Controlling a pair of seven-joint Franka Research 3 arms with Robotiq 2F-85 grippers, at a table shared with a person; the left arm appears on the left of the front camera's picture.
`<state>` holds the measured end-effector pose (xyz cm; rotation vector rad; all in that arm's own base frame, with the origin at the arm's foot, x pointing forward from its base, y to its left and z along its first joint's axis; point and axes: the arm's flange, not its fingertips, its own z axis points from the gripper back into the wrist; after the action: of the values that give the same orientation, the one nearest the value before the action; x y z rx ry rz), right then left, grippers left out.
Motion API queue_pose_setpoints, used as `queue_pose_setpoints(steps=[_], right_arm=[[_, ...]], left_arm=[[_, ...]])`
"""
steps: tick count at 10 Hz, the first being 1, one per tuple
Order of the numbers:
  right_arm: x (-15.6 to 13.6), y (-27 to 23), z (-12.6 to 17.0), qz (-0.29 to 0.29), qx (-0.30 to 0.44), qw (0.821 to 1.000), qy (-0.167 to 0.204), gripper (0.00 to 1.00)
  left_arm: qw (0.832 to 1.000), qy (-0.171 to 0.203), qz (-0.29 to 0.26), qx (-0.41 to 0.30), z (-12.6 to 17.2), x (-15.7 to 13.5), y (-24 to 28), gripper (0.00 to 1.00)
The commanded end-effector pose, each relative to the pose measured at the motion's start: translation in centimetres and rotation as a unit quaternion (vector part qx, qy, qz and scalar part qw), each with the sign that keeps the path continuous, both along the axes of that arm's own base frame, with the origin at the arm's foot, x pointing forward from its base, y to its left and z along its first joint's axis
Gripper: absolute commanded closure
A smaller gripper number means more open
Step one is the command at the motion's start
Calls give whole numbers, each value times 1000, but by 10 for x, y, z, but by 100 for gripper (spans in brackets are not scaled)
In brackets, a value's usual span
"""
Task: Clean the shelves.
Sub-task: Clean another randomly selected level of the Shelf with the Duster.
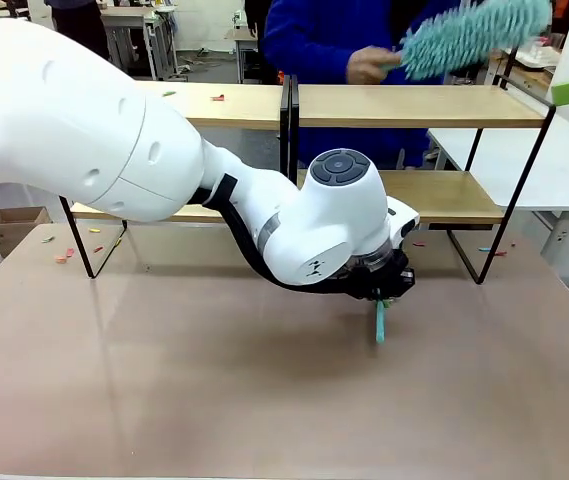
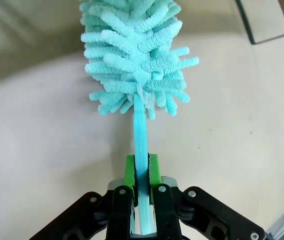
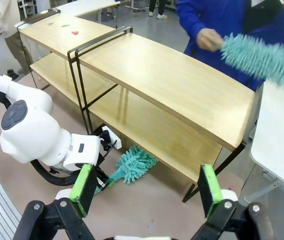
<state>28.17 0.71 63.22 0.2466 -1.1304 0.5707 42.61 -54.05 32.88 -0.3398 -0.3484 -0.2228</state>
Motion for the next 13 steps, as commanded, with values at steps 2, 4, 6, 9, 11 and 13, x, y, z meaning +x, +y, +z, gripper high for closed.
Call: queue_pose_setpoints(steps=[2, 4, 6, 9, 11, 13], right_arm=[[1, 0, 0, 0, 0, 1000, -1, 0], [1, 0, 0, 0, 0, 1000, -1, 0], [1, 0, 0, 0, 0, 1000, -1, 0], [1, 0, 0, 0, 0, 1000, -1, 0], [1, 0, 0, 0, 0, 1000, -1, 0], [1, 0, 0, 0, 0, 1000, -1, 0]], left_arm=[[996, 20, -73, -43, 10, 6, -1, 88], [990, 34, -128, -44, 11, 6, -1, 88], [986, 28, -161, -44, 13, 10, 7, 88], [973, 12, -227, -43, 21, 13, 25, 88], [950, -1, -312, -7, 29, 4, 43, 88], [938, -7, -346, 27, 32, -7, 52, 88]])
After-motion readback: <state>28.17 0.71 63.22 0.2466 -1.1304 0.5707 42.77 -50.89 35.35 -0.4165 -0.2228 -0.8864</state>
